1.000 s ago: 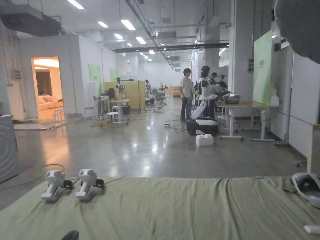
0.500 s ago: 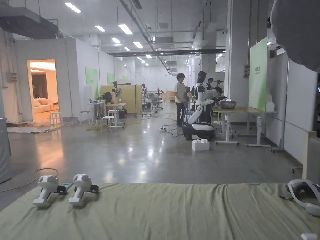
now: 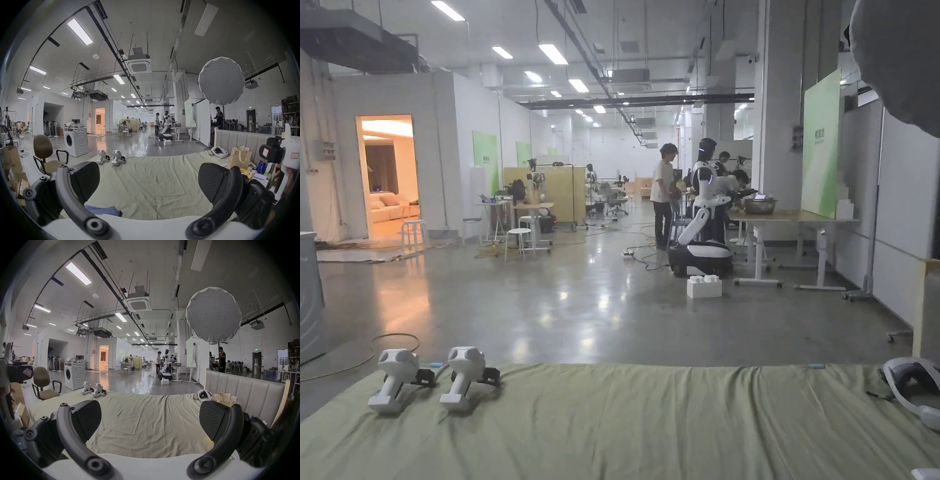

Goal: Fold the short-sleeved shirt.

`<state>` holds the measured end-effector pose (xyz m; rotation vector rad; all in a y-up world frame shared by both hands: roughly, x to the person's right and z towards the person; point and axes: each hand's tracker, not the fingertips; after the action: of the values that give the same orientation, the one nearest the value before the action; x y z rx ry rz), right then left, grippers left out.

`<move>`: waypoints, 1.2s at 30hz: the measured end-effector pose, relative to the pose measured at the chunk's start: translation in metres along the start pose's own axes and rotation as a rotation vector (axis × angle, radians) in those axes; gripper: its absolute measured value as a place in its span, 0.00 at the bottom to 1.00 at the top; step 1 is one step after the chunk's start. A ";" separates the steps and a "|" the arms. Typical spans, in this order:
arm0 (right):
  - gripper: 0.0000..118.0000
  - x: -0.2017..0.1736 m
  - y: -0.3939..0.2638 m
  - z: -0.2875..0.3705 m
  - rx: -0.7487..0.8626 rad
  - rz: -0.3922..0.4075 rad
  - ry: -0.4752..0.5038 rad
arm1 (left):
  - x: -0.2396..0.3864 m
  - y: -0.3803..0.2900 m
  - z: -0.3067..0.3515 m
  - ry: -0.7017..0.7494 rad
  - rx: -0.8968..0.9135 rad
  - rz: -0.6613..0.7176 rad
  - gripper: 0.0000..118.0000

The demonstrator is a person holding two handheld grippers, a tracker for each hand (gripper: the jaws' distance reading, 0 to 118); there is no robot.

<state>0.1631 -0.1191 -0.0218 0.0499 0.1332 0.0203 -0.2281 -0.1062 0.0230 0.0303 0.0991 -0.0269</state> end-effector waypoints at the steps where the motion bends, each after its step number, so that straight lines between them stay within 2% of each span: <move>1: 1.00 -0.001 0.001 -0.001 0.003 -0.002 0.000 | 0.000 -0.001 0.000 0.000 -0.003 0.003 1.00; 4: 1.00 -0.001 0.002 0.001 0.007 -0.038 0.027 | -0.003 -0.003 0.001 0.003 -0.030 0.024 1.00; 6: 1.00 0.000 0.003 0.000 -0.017 -0.057 0.068 | -0.005 -0.001 -0.003 -0.086 -0.075 0.082 1.00; 8: 1.00 -0.002 0.002 0.000 -0.028 -0.064 0.066 | 0.002 -0.001 0.000 -0.155 -0.061 0.069 1.00; 11: 1.00 -0.003 0.002 0.001 -0.045 -0.065 0.076 | 0.013 0.003 0.003 -0.126 -0.103 0.201 1.00; 13: 1.00 -0.003 0.000 0.000 -0.066 -0.088 0.090 | 0.016 0.007 0.005 -0.171 -0.134 0.274 1.00; 16: 1.00 0.001 -0.001 0.003 -0.088 -0.120 0.142 | 0.013 0.014 0.006 -0.188 -0.207 0.322 1.00; 22: 1.00 0.006 0.000 0.005 -0.116 -0.153 0.132 | 0.012 0.020 0.016 -0.143 -0.211 0.311 1.00; 25: 1.00 0.008 0.000 0.004 -0.144 -0.143 0.124 | 0.020 0.025 0.018 -0.035 -0.353 0.313 1.00; 30: 1.00 0.003 0.004 0.005 -0.131 -0.116 0.119 | 0.027 0.025 0.008 -0.115 -0.322 0.171 1.00; 36: 1.00 0.003 0.005 0.003 -0.142 -0.126 0.141 | 0.037 0.026 0.007 -0.133 -0.314 0.145 1.00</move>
<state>0.1664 -0.1144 -0.0188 -0.1024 0.2753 -0.0929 -0.1903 -0.0810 0.0266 -0.2775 -0.0330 0.1315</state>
